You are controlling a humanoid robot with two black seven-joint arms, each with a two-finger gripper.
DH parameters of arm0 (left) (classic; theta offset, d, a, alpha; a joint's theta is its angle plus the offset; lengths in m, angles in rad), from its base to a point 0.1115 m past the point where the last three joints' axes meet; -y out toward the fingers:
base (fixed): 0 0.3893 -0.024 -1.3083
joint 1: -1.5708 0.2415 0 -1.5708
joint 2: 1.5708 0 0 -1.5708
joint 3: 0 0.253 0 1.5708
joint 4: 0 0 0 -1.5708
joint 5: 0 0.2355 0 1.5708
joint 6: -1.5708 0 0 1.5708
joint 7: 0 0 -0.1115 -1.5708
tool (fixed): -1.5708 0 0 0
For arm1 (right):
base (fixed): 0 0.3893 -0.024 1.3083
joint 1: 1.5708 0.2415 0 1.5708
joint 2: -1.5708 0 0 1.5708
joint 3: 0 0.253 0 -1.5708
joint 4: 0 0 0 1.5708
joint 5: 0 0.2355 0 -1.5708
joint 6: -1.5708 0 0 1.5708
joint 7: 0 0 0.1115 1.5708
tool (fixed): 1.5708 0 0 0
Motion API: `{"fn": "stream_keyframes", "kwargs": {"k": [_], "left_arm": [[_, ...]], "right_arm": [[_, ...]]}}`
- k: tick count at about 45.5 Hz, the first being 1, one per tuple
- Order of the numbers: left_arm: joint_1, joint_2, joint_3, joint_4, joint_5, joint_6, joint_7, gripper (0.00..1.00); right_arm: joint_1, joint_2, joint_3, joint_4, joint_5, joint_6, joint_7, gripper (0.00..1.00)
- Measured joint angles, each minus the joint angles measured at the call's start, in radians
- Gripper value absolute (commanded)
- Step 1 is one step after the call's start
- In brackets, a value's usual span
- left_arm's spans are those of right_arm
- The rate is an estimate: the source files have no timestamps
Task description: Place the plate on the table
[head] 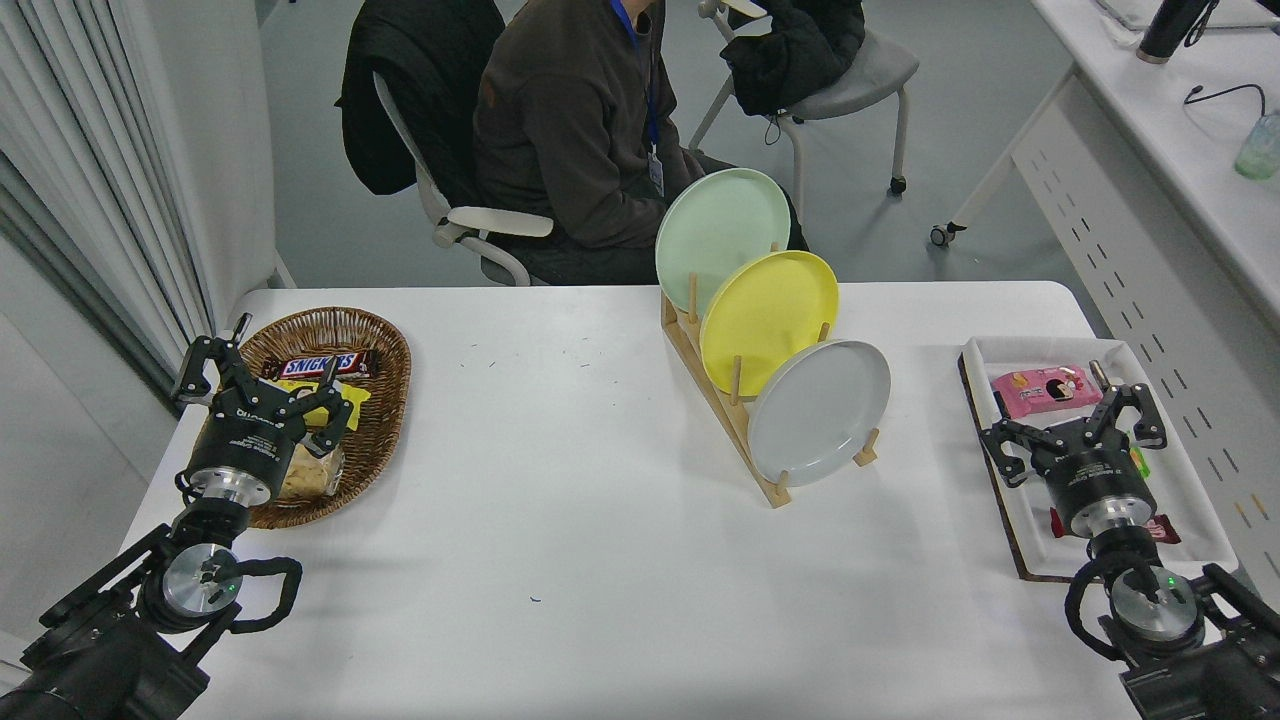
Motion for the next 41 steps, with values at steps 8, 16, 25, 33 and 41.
{"fn": "stream_keyframes", "kwargs": {"k": [8, 16, 25, 33, 41], "left_arm": [[0.0, 0.0, 0.0, 0.0, 0.0, 0.0, 0.0, 0.98], [0.0, 0.0, -0.001, 0.0, 0.0, 0.0, 0.0, 0.98], [0.0, 0.0, -0.001, 0.0, 0.0, -0.001, 0.0, 0.98], [0.0, 0.0, -0.001, 0.0, 0.0, -0.001, 0.001, 0.98], [0.0, 0.0, -0.001, 0.0, 0.0, -0.001, 0.001, 0.98]], "right_arm": [[0.006, 0.001, -0.021, 0.0, -0.001, 0.01, 0.0, 1.0], [0.01, 0.001, -0.032, -0.004, -0.002, 0.015, 0.0, 1.0], [0.014, 0.002, -0.038, -0.006, -0.003, 0.017, 0.0, 1.0], [0.023, 0.001, -0.059, -0.007, -0.003, 0.018, -0.004, 1.0], [0.041, -0.001, -0.077, -0.01, -0.001, 0.016, -0.005, 1.0]]}}
